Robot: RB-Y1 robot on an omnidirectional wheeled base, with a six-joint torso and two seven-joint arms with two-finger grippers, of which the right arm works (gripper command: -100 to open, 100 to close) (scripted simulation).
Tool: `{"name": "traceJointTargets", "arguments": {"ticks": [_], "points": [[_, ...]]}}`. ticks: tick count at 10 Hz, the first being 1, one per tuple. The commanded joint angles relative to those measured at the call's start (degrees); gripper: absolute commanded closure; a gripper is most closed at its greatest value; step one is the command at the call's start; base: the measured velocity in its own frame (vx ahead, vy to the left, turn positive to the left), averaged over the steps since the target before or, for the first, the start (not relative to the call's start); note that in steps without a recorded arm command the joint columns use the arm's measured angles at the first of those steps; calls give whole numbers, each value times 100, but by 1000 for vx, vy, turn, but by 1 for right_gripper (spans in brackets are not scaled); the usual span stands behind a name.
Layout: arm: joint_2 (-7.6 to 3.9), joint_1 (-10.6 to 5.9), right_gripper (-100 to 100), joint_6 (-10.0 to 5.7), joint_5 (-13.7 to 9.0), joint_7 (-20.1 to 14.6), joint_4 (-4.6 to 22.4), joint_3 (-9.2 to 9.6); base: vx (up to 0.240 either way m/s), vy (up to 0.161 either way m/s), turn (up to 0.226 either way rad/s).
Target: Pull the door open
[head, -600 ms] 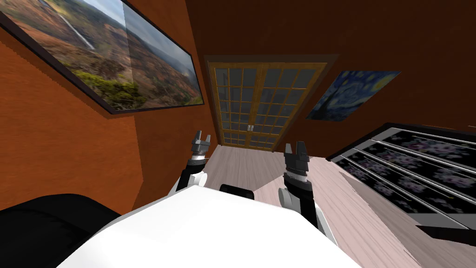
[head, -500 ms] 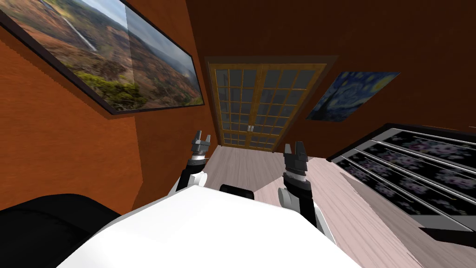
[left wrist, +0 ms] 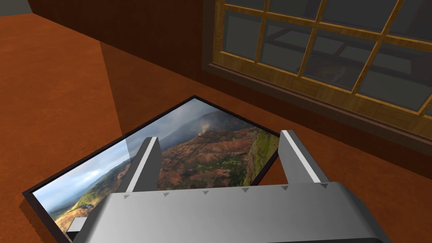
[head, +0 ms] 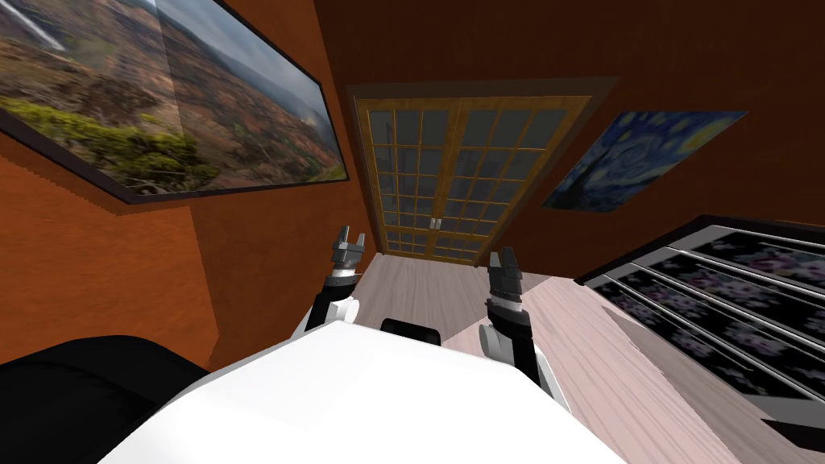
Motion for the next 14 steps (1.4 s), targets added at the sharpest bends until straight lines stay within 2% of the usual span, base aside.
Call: {"name": "traceJointTargets", "arguments": {"ticks": [1, 7, 14], "points": [[-31, -64, -100, -47, -43, 231, 223, 3, 120, 18, 22], [-97, -222, -100, -128, -151, 837, 764, 31, 101, 2, 15], [-172, -447, -100, -242, -304, 1694, 1526, 69, 100, 5, 18]]}}
